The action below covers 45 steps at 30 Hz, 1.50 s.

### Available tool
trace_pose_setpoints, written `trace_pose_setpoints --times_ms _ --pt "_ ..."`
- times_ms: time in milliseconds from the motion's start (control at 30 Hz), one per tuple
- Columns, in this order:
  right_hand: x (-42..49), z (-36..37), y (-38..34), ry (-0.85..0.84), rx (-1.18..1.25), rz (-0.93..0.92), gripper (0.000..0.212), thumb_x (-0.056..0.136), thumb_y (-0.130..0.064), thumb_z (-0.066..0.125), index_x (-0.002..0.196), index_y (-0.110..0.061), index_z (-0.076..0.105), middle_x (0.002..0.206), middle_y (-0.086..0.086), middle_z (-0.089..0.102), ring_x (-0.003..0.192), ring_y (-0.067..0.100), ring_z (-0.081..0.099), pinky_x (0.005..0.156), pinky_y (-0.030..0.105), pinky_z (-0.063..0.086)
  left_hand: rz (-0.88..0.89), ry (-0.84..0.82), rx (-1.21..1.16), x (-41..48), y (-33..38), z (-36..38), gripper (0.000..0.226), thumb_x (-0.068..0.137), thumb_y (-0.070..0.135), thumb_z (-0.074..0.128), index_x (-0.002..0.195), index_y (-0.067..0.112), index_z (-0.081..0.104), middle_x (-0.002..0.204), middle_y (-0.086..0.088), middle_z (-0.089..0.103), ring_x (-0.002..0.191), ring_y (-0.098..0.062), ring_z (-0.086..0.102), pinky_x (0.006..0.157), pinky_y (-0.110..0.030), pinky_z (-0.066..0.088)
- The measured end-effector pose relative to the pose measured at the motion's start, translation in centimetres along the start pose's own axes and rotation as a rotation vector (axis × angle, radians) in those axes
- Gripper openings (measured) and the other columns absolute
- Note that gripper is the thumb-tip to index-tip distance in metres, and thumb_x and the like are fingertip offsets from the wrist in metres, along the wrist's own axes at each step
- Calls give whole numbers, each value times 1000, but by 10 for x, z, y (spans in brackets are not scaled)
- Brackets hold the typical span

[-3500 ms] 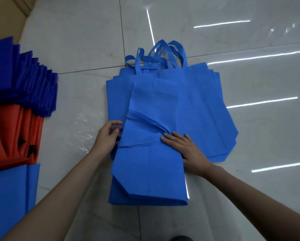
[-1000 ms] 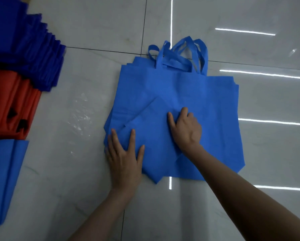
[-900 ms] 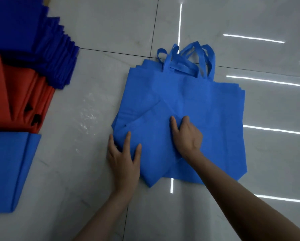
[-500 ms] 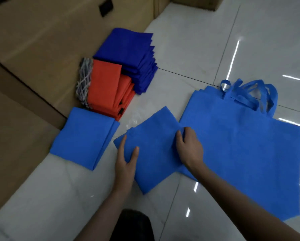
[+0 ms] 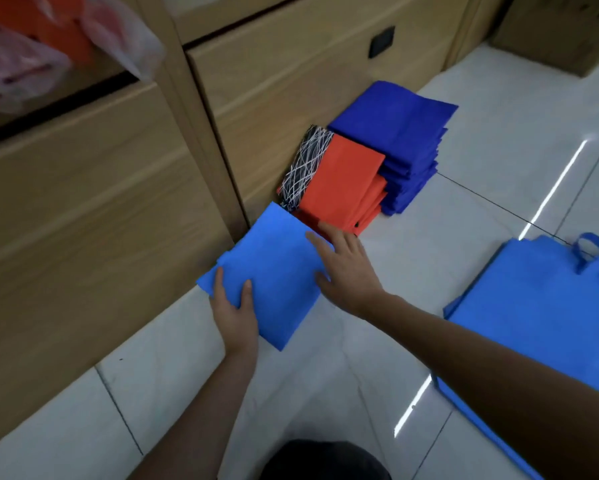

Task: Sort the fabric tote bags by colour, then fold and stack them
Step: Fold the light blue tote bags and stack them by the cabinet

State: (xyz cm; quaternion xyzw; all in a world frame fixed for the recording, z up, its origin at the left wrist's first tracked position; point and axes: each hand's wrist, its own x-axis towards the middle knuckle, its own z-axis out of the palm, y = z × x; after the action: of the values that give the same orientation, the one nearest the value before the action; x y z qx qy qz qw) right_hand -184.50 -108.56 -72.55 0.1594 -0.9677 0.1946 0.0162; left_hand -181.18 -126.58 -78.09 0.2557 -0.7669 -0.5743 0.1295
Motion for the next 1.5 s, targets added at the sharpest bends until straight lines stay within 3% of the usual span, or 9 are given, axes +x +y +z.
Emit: trace_pose_setpoints --times_ms 133,233,467,600,700,900,1133,1333,1500 --pt "-21 26 14 -369 -253 -175 73 85 -10 50 151 -23 21 159 9 10 143 33 16 116 46 11 -145 -95 128 17 -6 28 74 88 43 58 148 18 22 146 -17 27 127 -29 40 101 -35 38" --pt "-20 38 24 -557 -233 -68 78 90 -12 41 151 -31 -3 159 0 -10 147 21 0 116 36 7 71 -27 632 8 -14 34 82 83 50 59 148 15 23 148 -31 16 137 -42 21 106 -55 25" --pt "-11 59 23 -418 -138 -76 67 98 -26 40 152 -30 1 160 -1 -4 145 22 7 115 34 13 359 114 946 2 -14 13 82 84 59 53 149 18 23 145 -42 8 136 -54 12 100 -68 23" --pt "-6 65 15 -381 -135 -37 60 101 -37 34 151 -30 2 160 -2 -1 143 26 13 112 37 22 768 -278 1041 5 -22 6 83 80 75 28 141 19 41 148 -27 26 136 -46 25 102 -61 28" --pt "-8 67 17 -379 -149 -68 56 103 -38 29 151 -31 2 160 -2 -1 144 24 11 113 36 19 805 -434 1148 11 -34 4 87 73 78 31 134 19 49 142 -21 41 128 -44 41 95 -61 38" --pt "-40 54 35 -328 -115 -88 56 100 -26 40 151 -21 17 159 3 9 144 25 17 115 37 16 725 -526 1183 24 -34 -2 75 74 64 39 136 22 46 145 -18 39 128 -43 41 94 -61 39" --pt "-153 22 69 -134 -110 74 46 88 -31 37 125 -12 57 134 7 55 108 23 59 88 31 50 883 -513 986 -24 6 25 73 74 59 44 129 11 51 141 -19 42 131 -39 37 105 -57 26" --pt "-301 17 101 -14 -141 641 52 82 -45 41 122 -12 48 129 14 57 109 27 50 79 43 54 936 -958 711 -113 22 83 48 76 36 41 106 7 65 106 -8 66 107 -31 61 92 -45 44" --pt "-369 13 108 -13 -125 799 44 84 -40 52 116 -14 66 126 6 62 109 29 63 79 44 55 876 -1267 653 -163 9 112 51 82 22 54 131 6 50 134 -12 48 121 -27 50 101 -31 34"
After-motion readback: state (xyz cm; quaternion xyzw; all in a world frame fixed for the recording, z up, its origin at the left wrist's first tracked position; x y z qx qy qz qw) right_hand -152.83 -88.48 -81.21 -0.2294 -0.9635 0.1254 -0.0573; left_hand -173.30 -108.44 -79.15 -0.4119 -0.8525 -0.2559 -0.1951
